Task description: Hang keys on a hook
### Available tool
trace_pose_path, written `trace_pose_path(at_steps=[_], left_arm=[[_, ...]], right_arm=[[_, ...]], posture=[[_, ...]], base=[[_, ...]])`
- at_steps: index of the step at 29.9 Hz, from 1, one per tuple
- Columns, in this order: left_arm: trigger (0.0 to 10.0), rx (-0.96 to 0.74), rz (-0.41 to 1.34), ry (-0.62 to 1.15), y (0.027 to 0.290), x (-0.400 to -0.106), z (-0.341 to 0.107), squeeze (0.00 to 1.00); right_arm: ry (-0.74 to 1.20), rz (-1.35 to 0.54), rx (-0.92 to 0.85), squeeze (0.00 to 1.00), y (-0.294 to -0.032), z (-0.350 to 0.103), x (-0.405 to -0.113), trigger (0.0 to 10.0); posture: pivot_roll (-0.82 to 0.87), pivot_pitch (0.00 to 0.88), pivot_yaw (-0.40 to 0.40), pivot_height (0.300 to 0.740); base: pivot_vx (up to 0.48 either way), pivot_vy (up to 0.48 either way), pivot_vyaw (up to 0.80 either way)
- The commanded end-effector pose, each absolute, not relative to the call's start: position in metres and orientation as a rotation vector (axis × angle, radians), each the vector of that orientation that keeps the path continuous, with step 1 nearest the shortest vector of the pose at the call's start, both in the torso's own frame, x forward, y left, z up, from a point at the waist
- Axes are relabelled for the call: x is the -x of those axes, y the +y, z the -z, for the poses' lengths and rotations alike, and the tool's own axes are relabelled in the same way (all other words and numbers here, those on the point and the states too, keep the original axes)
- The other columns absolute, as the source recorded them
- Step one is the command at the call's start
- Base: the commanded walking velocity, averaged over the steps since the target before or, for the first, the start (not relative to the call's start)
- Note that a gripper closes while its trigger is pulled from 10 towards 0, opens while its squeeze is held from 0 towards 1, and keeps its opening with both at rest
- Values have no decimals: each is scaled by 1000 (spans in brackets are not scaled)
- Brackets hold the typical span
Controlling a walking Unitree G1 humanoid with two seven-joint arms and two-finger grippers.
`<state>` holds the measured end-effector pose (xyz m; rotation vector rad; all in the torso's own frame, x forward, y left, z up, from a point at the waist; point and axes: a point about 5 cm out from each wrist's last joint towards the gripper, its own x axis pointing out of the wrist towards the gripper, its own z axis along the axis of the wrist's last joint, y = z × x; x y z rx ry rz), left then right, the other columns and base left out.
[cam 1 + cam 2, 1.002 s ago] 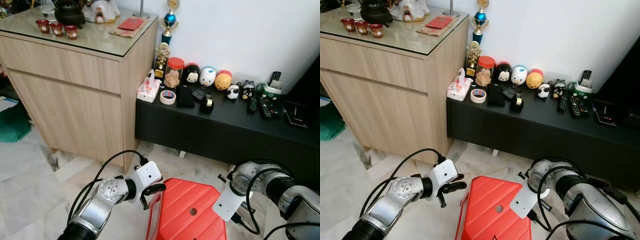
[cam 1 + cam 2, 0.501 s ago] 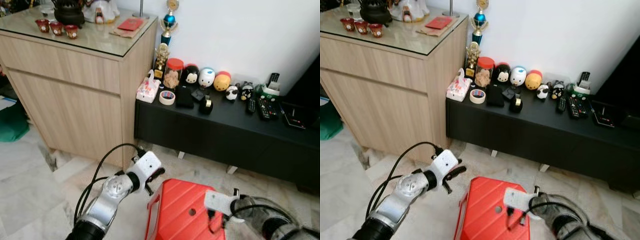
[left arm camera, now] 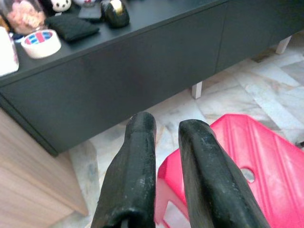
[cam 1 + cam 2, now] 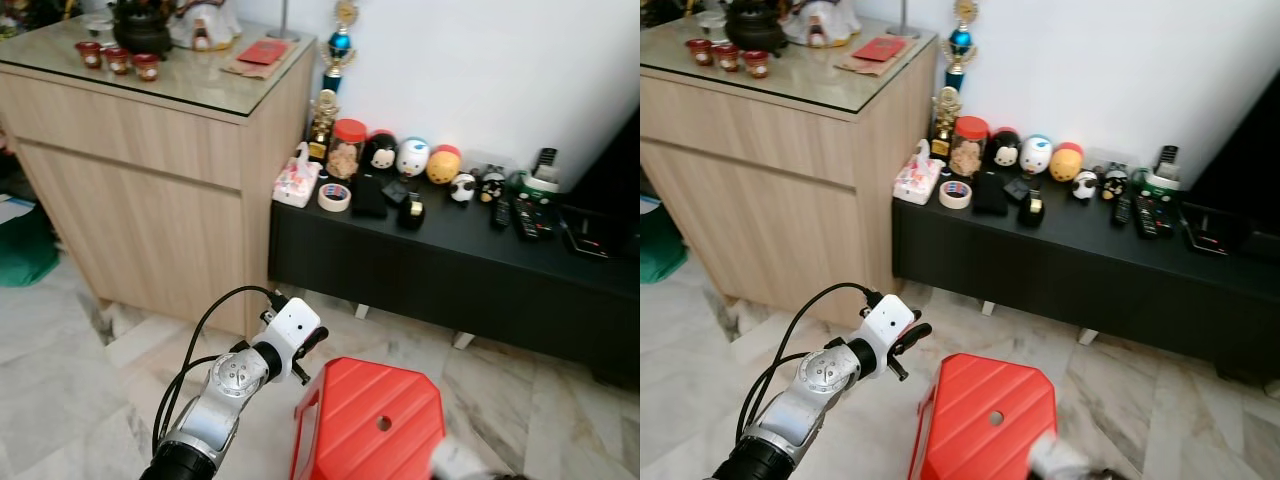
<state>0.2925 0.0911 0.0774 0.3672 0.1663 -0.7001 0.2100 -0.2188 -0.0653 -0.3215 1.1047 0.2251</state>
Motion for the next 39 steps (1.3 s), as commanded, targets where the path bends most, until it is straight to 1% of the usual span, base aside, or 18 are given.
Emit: trace_pose_path(at_steps=[1,2,5,8,10,11,12,15,20,24,26,27,28,30,31,34,35,39], left_arm=[[10000,-351,704,164,90,-290,-75,0],[10000,-352,704,165,90,-290,-75,0],[10000,-351,707,167,90,-289,-75,0],[10000,-343,736,178,87,-288,-74,0],[10000,-343,747,178,86,-287,-74,0],[10000,-348,750,176,86,-286,-74,0],[10000,-349,749,175,86,-286,-74,0],[10000,-350,736,170,87,-287,-75,0],[10000,-350,693,145,92,-290,-78,0],[10000,-344,577,132,108,-298,-80,0],[10000,-264,309,135,149,-310,-81,0],[10000,-264,309,135,149,-310,-81,0],[10000,-241,184,153,172,-311,-76,0],[10000,-243,139,163,181,-310,-73,0],[10000,-204,-2,231,209,-303,-55,0],[10000,-192,-98,308,230,-291,-37,0],[10000,-206,-149,482,248,-263,-3,0],[10000,-226,-180,750,262,-208,43,0]], right_arm=[[1019,-90,273,0,-232,54,-224,10000],[1022,-40,202,0,-235,54,-223,10000],[1021,-37,209,0,-236,55,-222,10000],[1245,-430,385,0,-214,78,-183,10000],[1282,-451,332,0,-210,82,-176,10000],[1213,-229,130,0,-210,81,-181,10000],[1185,-119,32,0,-211,80,-184,10000],[1127,132,-129,0,-220,77,-188,10000],[1050,226,-79,0,-236,71,-194,10000],[975,236,-168,0,-237,68,-199,10000],[865,334,-361,0,-238,66,-201,10000],[865,334,-361,0,-238,66,-201,10000],[922,355,-386,0,-232,73,-192,10000],[963,352,-382,0,-229,77,-186,10000],[1131,239,-230,0,-218,90,-163,10000],[1217,106,-47,0,-213,97,-146,10000],[1255,41,-1,0,-208,103,-132,10000],[1264,181,-117,0,-211,107,-119,10000]], posture=[[83,0,-169,730],[83,0,-168,730],[79,0,-166,730],[82,0,-163,730],[85,0,-163,730],[85,0,-163,730],[85,0,-163,730],[83,0,-156,730],[83,0,-148,730],[83,0,-144,730],[87,0,-132,730],[87,0,-132,730],[82,0,-122,730],[82,0,-122,730],[77,0,-114,730],[77,0,-108,730],[88,0,-97,730],[71,0,-75,730]], base=[[0,0,0],[0,0,0],[0,0,0],[0,0,0],[0,0,0],[0,0,0],[0,0,0],[0,0,0],[0,0,0],[0,0,0],[0,0,0],[0,0,0],[0,0,0],[0,0,0],[0,0,0],[0,0,0],[0,0,0],[0,0,0]])
